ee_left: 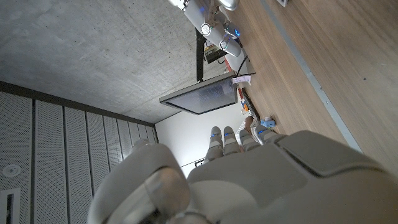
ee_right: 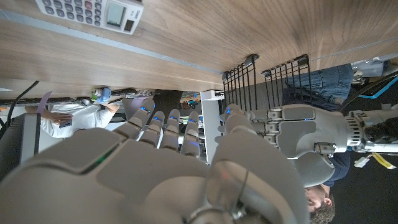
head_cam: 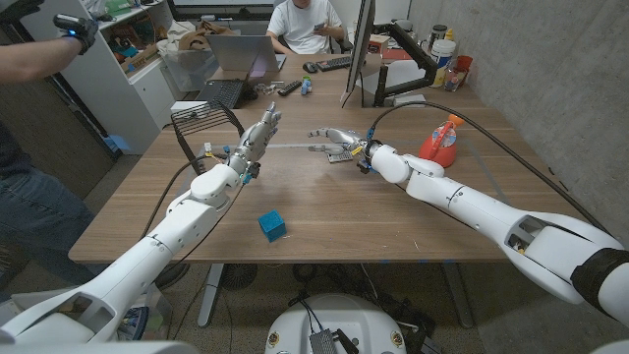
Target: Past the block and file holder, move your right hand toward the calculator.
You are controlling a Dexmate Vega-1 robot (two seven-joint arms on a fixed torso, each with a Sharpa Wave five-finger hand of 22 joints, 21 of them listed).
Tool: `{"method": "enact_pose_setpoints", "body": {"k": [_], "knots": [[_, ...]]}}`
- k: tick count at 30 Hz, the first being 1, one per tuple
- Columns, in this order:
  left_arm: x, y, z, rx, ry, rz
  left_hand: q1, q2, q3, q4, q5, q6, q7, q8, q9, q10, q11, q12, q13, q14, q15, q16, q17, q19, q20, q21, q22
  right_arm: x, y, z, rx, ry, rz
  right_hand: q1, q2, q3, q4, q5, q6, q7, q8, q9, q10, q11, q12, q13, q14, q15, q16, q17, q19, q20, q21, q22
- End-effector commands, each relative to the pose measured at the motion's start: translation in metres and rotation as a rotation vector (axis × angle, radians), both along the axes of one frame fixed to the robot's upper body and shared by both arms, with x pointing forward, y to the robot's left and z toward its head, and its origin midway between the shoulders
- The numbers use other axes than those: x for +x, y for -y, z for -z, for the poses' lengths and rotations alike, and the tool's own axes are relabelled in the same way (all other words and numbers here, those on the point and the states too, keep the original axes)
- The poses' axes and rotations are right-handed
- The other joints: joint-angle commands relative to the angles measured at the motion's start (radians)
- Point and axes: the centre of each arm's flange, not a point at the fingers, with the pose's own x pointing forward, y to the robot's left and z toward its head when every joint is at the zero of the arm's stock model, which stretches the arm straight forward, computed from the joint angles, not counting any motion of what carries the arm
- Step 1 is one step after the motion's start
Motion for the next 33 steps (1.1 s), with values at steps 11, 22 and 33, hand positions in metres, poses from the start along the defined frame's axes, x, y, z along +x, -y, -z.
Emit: {"method": "enact_pose_setpoints", "body": {"k": [11, 22, 33], "knots": [[-0.014, -0.006, 0.007, 0.037, -0.004, -0.020, 0.012, 0.002, -0.007, -0.003, -0.001, 0.005, 0.002, 0.005, 0.003, -0.008, -0.004, 0.006, 0.005, -0.007, 0.003, 0.005, 0.003, -0.008, 0.007, -0.005, 0.002, 0.029, 0.002, 0.005, -0.007, -0.016, 0.051, 0.010, -0.006, -0.004, -0.002, -0.001, 0.007, -0.011, -0.001, 0.005, 0.006, -0.010, 0.010, 0.002, 0.012, 0.000, 0.007, 0.004, 0.011, 0.023, -0.006, 0.006], [-0.017, -0.005, 0.009, 0.045, -0.005, -0.027, 0.013, 0.003, -0.009, -0.003, -0.001, 0.005, 0.002, 0.004, 0.003, -0.009, -0.004, 0.006, 0.005, -0.007, 0.005, 0.005, 0.003, -0.011, 0.011, -0.005, 0.002, 0.042, 0.008, 0.006, -0.002, -0.023, 0.068, 0.011, -0.011, -0.007, -0.003, -0.002, 0.009, -0.015, 0.000, 0.005, 0.006, -0.013, 0.010, 0.003, 0.012, 0.002, 0.006, 0.003, 0.013, 0.041, -0.011, 0.006], [-0.020, -0.007, 0.009, 0.050, -0.001, -0.034, 0.014, 0.003, -0.012, -0.003, -0.001, 0.005, 0.002, 0.004, 0.003, -0.010, -0.004, 0.006, 0.005, -0.008, 0.006, 0.005, 0.003, -0.012, 0.013, -0.005, 0.002, 0.049, 0.011, 0.005, -0.011, -0.021, 0.083, 0.010, -0.017, -0.010, -0.004, -0.003, 0.015, -0.020, 0.002, 0.005, 0.007, -0.015, 0.010, 0.003, 0.011, 0.005, 0.004, 0.003, 0.012, 0.048, -0.017, 0.006]]}}
